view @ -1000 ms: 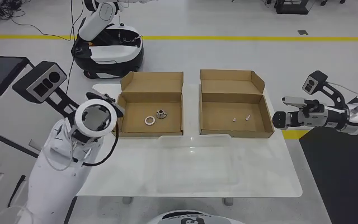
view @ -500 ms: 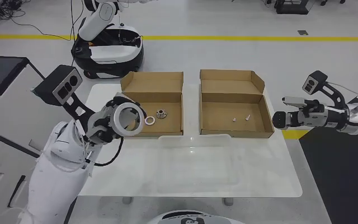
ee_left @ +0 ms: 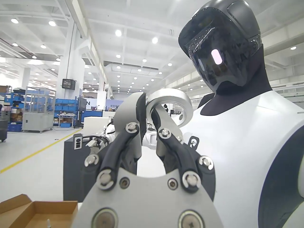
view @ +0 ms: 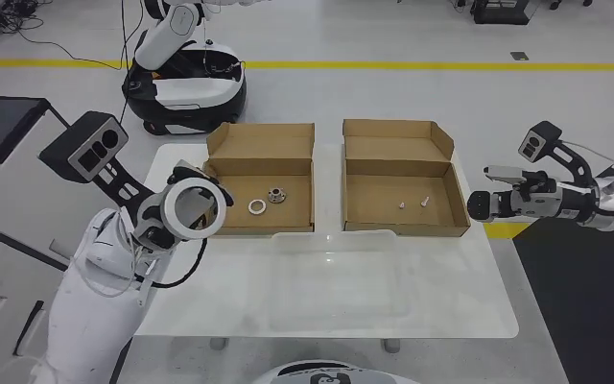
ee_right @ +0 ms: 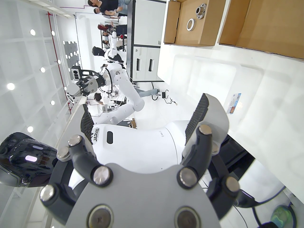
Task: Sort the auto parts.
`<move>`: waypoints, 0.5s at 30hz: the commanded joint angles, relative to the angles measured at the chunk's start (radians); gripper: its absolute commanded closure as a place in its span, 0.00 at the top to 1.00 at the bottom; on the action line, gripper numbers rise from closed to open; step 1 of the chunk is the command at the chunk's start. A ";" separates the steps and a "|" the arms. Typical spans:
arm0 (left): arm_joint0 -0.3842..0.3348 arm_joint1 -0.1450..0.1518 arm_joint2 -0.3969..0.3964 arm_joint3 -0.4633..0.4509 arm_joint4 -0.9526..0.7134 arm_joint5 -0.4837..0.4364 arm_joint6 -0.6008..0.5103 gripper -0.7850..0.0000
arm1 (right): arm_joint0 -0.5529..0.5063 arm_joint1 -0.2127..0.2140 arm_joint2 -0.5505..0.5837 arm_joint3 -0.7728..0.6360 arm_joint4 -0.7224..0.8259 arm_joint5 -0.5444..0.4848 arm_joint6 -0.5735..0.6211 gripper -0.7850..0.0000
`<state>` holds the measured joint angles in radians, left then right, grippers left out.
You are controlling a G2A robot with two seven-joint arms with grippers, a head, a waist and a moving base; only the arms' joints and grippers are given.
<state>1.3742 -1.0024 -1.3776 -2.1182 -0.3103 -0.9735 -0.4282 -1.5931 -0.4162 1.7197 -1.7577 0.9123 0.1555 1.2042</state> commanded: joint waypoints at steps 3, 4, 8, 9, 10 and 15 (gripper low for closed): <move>0.000 0.000 0.000 0.000 0.000 0.000 0.000 0.00 | 0.000 0.000 0.000 0.000 0.000 0.000 0.000 1.00; 0.000 0.000 0.000 0.000 0.000 0.000 0.000 0.00 | 0.000 0.000 0.000 0.000 0.000 0.000 0.000 1.00; -0.002 -0.001 -0.011 -0.005 0.040 0.042 0.001 0.00 | 0.000 0.000 0.000 0.000 0.000 0.000 0.000 1.00; 0.000 -0.001 -0.017 -0.002 0.072 0.076 -0.009 0.00 | 0.000 0.000 0.000 0.000 0.000 0.000 0.000 1.00; -0.001 0.000 -0.022 -0.010 0.105 0.121 -0.020 0.00 | 0.000 0.000 0.000 0.000 0.000 0.000 0.000 1.00; 0.015 0.002 -0.035 -0.039 0.219 0.312 -0.061 0.00 | 0.000 0.000 0.000 0.000 0.000 0.000 0.000 1.00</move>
<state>1.3827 -1.0007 -1.4144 -2.1539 -0.1069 -0.7030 -0.4825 -1.5931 -0.4162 1.7197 -1.7577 0.9123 0.1555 1.2042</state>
